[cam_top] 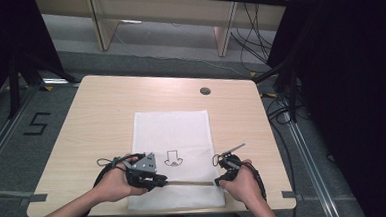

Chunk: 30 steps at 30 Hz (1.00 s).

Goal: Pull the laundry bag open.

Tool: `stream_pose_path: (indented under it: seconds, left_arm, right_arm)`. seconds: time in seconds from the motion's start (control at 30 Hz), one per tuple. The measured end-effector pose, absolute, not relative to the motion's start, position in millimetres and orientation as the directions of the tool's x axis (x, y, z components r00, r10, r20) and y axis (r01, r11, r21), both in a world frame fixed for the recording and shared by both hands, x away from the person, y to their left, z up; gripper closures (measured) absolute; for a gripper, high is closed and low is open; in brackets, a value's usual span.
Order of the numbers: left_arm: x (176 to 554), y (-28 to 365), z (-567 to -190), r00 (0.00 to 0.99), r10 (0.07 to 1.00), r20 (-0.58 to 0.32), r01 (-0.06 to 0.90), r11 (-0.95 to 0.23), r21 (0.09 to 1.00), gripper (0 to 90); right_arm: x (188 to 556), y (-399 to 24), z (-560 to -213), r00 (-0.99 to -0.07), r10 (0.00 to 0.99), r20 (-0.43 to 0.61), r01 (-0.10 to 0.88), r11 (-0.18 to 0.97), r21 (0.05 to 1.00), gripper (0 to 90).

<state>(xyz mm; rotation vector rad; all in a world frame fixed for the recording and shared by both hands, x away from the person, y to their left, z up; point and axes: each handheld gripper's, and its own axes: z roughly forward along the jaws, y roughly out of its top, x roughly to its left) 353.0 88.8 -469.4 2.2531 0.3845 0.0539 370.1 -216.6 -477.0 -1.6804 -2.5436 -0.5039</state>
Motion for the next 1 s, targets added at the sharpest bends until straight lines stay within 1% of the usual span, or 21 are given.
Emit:
stream_pose_path:
  seconds: [0.2,0.27,0.3,0.37,0.43,0.47,0.53,0.57,0.6,0.63,0.67,0.7,0.73,0.77,0.8,0.9,1.0]
  left_arm:
    - [353.5,90.5,-468.1,0.954,0.29,-0.077,0.248,-0.617,0.747,81.4]
    - [352.9,91.5,-468.8,0.951,0.296,-0.089,0.259,-0.607,0.752,81.4]
    - [352.9,91.5,-468.8,0.951,0.296,-0.089,0.259,-0.607,0.752,81.4]
    - [352.6,92.4,-469.9,0.953,0.289,-0.087,0.254,-0.61,0.751,81.4]
    - [352.4,93.1,-469.1,0.954,0.289,-0.075,0.246,-0.616,0.748,81.4]
    - [352.5,93.6,-468.7,0.952,0.292,-0.091,0.258,-0.607,0.751,81.4]
    - [352.9,95.6,-468.1,0.952,0.294,-0.081,0.252,-0.611,0.75,81.4]
    - [352.7,96.0,-468.5,0.95,0.297,-0.093,0.262,-0.603,0.753,81.5]
    - [352.3,96.5,-468.8,0.951,0.299,-0.083,0.257,-0.609,0.75,81.4]
    - [352.3,96.5,-468.8,0.951,0.299,-0.083,0.257,-0.609,0.75,81.4]
    - [352.0,97.2,-469.3,0.951,0.298,-0.081,0.256,-0.613,0.747,81.4]
    - [352.8,98.1,-469.1,0.953,0.292,-0.075,0.248,-0.619,0.746,81.4]
    - [352.1,98.1,-469.2,0.95,0.299,-0.091,0.263,-0.605,0.751,81.4]
    - [353.2,98.8,-468.4,0.955,0.288,-0.069,0.24,-0.619,0.747,81.4]
    - [352.2,99.2,-468.5,0.949,0.302,-0.086,0.262,-0.61,0.748,81.4]
    - [352.0,102.5,-468.6,0.948,0.305,-0.088,0.265,-0.607,0.75,81.4]
    - [351.8,104.4,-469.6,0.947,0.306,-0.095,0.27,-0.601,0.752,81.4]
  right_arm:
    - [369.6,-216.0,-476.9,-0.397,0.889,0.229,0.909,0.346,0.234,90.0]
    - [369.8,-216.3,-476.9,-0.399,0.889,0.227,0.908,0.347,0.235,90.0]
    - [368.9,-214.6,-476.8,-0.376,0.895,0.24,0.918,0.325,0.226,90.0]
    - [369.8,-216.3,-477.0,-0.399,0.889,0.225,0.907,0.347,0.237,90.0]
    - [369.8,-216.5,-477.0,-0.401,0.888,0.225,0.907,0.35,0.236,90.0]
    - [369.8,-216.5,-477.0,-0.401,0.888,0.225,0.907,0.35,0.236,90.0]
    - [369.9,-216.6,-477.0,-0.402,0.888,0.224,0.906,0.351,0.236,90.0]
    - [369.4,-215.6,-476.9,-0.389,0.891,0.233,0.913,0.338,0.231,90.0]
    - [368.7,-214.3,-476.8,-0.373,0.896,0.24,0.92,0.322,0.226,90.0]
    - [368.7,-214.3,-476.8,-0.373,0.896,0.24,0.92,0.322,0.226,90.0]
    - [369.9,-216.3,-476.8,-0.4,0.889,0.224,0.907,0.349,0.235,90.0]
    - [369.9,-216.4,-476.9,-0.401,0.888,0.225,0.907,0.35,0.235,90.0]
    - [369.9,-216.3,-476.9,-0.4,0.888,0.225,0.907,0.349,0.235,90.0]
    - [369.9,-216.4,-476.9,-0.4,0.888,0.225,0.907,0.349,0.235,90.0]
    - [369.8,-216.5,-476.9,-0.4,0.889,0.224,0.907,0.349,0.235,90.0]
    - [369.9,-216.4,-476.9,-0.399,0.889,0.225,0.907,0.348,0.235,90.0]
    - [368.6,-214.3,-476.8,-0.371,0.897,0.24,0.92,0.32,0.225,90.0]
